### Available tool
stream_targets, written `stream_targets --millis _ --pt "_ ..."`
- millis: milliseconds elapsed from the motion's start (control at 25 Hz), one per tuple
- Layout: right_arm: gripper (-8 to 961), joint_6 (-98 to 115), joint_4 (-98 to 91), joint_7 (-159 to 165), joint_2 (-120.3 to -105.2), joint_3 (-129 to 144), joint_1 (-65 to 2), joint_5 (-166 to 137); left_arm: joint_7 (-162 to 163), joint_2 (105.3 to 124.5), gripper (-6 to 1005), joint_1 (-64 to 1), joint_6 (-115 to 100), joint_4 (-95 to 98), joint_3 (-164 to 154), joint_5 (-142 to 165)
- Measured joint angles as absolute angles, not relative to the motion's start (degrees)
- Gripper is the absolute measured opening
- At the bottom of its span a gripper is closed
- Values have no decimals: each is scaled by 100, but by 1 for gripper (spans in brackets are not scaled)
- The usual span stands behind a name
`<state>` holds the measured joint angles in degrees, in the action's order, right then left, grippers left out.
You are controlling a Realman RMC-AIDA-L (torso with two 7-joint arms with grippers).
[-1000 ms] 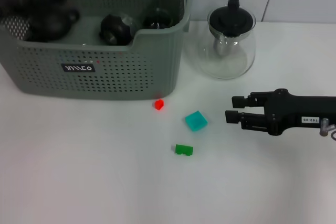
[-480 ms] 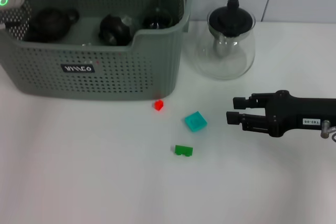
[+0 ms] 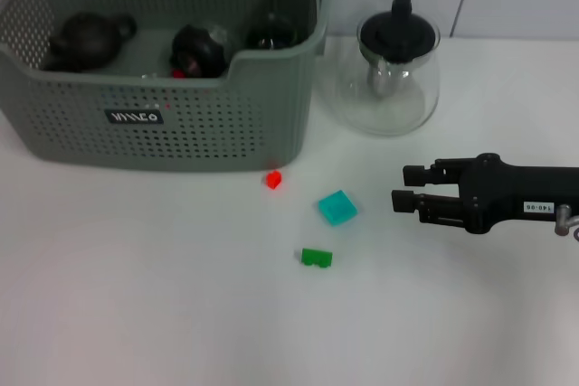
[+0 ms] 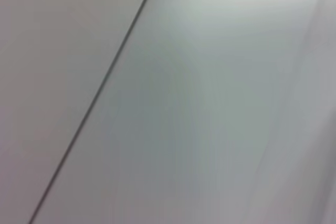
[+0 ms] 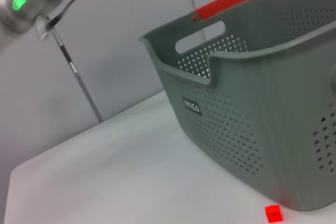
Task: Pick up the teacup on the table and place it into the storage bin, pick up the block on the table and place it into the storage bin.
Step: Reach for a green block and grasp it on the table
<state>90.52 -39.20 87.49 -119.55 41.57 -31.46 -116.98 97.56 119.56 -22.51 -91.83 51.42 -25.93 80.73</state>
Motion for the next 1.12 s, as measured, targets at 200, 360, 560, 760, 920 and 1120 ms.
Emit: stream_targets --millis 200,360,560,760,920,1120 --pt "519 9076 -3920 8768 -11937 4171 -3145 -11706 7428 11985 919 -1656 -10790 4198 -2151 8881" --pt "520 9391 -4228 8962 -11906 4307 -3208 -11986 5833 12332 918 -1295 -10697 4192 -2259 10913" --pt "521 10067 -6037 10466 -11901 4876 -3384 -12920 5619 12400 917 -1172 -10367 3799 -2146 11548" --pt "522 10529 -7675 12241 -11951 5829 -4174 -14096 5652 12412 918 -1191 -10379 3709 -2125 11643" --pt "523 10376 -7424 12897 -12057 6762 -4885 -14788 5666 12423 919 -1193 -10412 3617 -2122 11693" --pt "522 9245 -6379 13595 -12074 7998 -5426 -14634 5677 12432 918 -1154 -10423 3573 -2027 11736"
